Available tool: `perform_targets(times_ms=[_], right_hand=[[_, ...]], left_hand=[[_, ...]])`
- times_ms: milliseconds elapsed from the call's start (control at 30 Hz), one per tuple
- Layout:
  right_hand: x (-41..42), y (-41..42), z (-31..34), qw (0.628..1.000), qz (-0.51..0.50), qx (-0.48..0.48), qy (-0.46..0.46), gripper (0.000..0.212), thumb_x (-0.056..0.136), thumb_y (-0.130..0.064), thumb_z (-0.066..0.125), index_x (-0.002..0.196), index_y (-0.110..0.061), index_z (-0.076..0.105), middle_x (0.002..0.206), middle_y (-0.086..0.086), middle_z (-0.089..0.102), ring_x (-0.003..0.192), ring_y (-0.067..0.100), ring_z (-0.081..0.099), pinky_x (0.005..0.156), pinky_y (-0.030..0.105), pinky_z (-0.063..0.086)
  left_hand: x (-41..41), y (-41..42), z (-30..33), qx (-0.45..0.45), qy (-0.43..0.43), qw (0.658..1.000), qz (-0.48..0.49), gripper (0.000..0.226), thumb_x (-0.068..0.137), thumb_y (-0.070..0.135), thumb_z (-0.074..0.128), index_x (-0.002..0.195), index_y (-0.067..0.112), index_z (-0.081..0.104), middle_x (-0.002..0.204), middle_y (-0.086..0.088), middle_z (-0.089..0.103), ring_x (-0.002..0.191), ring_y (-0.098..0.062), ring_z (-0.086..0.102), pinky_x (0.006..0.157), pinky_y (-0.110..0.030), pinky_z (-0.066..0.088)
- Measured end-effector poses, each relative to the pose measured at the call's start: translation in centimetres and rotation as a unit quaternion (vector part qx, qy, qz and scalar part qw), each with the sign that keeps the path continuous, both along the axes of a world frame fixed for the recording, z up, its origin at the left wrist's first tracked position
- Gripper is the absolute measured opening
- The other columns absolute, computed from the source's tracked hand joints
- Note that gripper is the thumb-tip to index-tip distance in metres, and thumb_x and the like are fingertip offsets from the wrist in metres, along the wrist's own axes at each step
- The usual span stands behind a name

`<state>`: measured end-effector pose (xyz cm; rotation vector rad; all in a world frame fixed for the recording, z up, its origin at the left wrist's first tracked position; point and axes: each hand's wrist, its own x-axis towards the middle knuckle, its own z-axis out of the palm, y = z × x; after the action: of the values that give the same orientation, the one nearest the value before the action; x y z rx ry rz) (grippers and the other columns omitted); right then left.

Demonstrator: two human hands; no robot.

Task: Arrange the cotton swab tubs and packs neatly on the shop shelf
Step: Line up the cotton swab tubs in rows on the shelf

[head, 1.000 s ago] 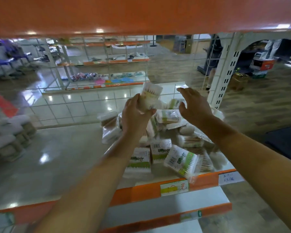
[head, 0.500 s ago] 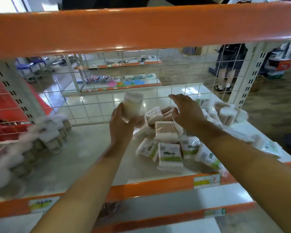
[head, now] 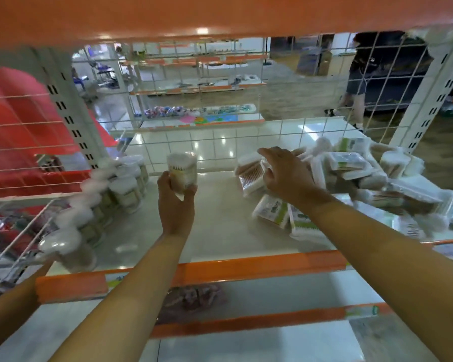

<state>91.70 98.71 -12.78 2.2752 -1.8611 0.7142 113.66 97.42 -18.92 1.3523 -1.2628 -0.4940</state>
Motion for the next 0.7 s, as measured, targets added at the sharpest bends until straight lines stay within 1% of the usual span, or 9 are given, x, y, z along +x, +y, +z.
perform_targets(times_ms=[100,200,333,367,433,467,533,567,700], right_hand=[[1.9,0.3,-0.6,1.0,0.013,-0.01,-0.005,0.043,0.085,-0.006,0.049,0.128,-0.006,0.05,0.123,0.016,0.056,0.111,0.032,0.052,0.092,0.041,0.042],[3.4,0.3,-1.4,0.999,0.026,-0.015,-0.019,0.039,0.082,-0.004,0.051,0.121,-0.006,0.055,0.113,0.015,0.06,0.102,0.032,0.056,0.087,0.041,0.047],[5.1,0.0,-2.0,0.999,0.037,-0.015,-0.026,0.044,0.082,-0.006,0.053,0.126,-0.007,0.052,0.116,0.013,0.06,0.106,0.031,0.056,0.092,0.042,0.046],[5.5,0.0,-2.0,0.999,0.037,-0.016,-0.028,0.046,0.082,-0.006,0.053,0.128,-0.008,0.051,0.118,0.012,0.059,0.108,0.029,0.055,0.094,0.04,0.044],[6.3,0.2,-2.1,0.999,0.037,-0.011,-0.025,0.048,0.084,-0.007,0.052,0.132,-0.009,0.047,0.124,0.011,0.056,0.113,0.027,0.052,0.098,0.038,0.037],[6.8,0.3,-2.1,0.999,0.041,-0.003,-0.022,0.048,0.086,-0.007,0.051,0.133,-0.01,0.046,0.126,0.01,0.055,0.115,0.026,0.05,0.099,0.034,0.035],[7.9,0.6,-2.3,0.997,0.062,0.009,-0.037,0.048,0.086,-0.007,0.051,0.134,-0.011,0.045,0.125,0.01,0.054,0.115,0.024,0.049,0.094,0.024,0.033],[8.7,0.6,-2.4,0.996,0.074,0.015,-0.049,0.047,0.086,-0.006,0.051,0.133,-0.01,0.045,0.124,0.01,0.055,0.114,0.024,0.05,0.094,0.023,0.034],[12.3,0.3,-3.1,0.987,0.108,0.063,-0.098,0.049,0.085,-0.006,0.052,0.133,-0.011,0.046,0.127,0.01,0.055,0.116,0.024,0.052,0.097,0.032,0.041]], left_hand=[[1.9,0.5,-0.8,0.017,0.005,1.0,0.025,0.043,0.086,0.013,0.062,0.123,0.001,0.044,0.116,-0.014,0.054,0.105,-0.027,0.051,0.077,-0.016,0.033],[3.3,1.1,-1.2,0.026,0.02,0.999,0.042,0.044,0.089,0.016,0.058,0.125,-0.004,0.041,0.118,-0.02,0.053,0.106,-0.032,0.051,0.079,-0.023,0.034],[4.7,1.9,-1.3,0.007,0.059,0.997,0.048,0.079,0.08,0.056,0.053,0.128,-0.005,0.04,0.118,-0.017,0.052,0.102,-0.027,0.051,0.071,-0.018,0.031],[5.1,2.0,-1.6,0.024,0.066,0.996,0.06,0.074,0.081,0.051,0.053,0.13,-0.002,0.039,0.123,-0.016,0.051,0.107,-0.027,0.051,0.074,-0.018,0.032],[5.9,2.1,-2.1,0.065,0.062,0.991,0.097,0.049,0.092,0.026,0.053,0.132,0.001,0.038,0.13,-0.016,0.05,0.114,-0.029,0.05,0.078,-0.025,0.033],[6.2,2.2,-2.2,0.079,0.05,0.989,0.115,0.043,0.094,0.019,0.051,0.132,0.002,0.037,0.129,-0.016,0.05,0.113,-0.03,0.05,0.076,-0.026,0.032],[6.9,2.0,-2.5,0.102,0.029,0.984,0.143,0.039,0.095,0.017,0.048,0.129,0.002,0.038,0.126,-0.017,0.051,0.108,-0.032,0.052,0.073,-0.028,0.031],[7.3,1.8,-2.6,0.112,0.025,0.982,0.151,0.038,0.095,0.017,0.047,0.129,0.002,0.038,0.125,-0.018,0.051,0.107,-0.032,0.052,0.073,-0.029,0.031],[8.3,1.4,-2.8,0.139,-0.001,0.978,0.156,0.039,0.096,0.017,0.047,0.13,0.001,0.037,0.127,-0.022,0.048,0.112,-0.034,0.048,0.078,-0.027,0.028]])
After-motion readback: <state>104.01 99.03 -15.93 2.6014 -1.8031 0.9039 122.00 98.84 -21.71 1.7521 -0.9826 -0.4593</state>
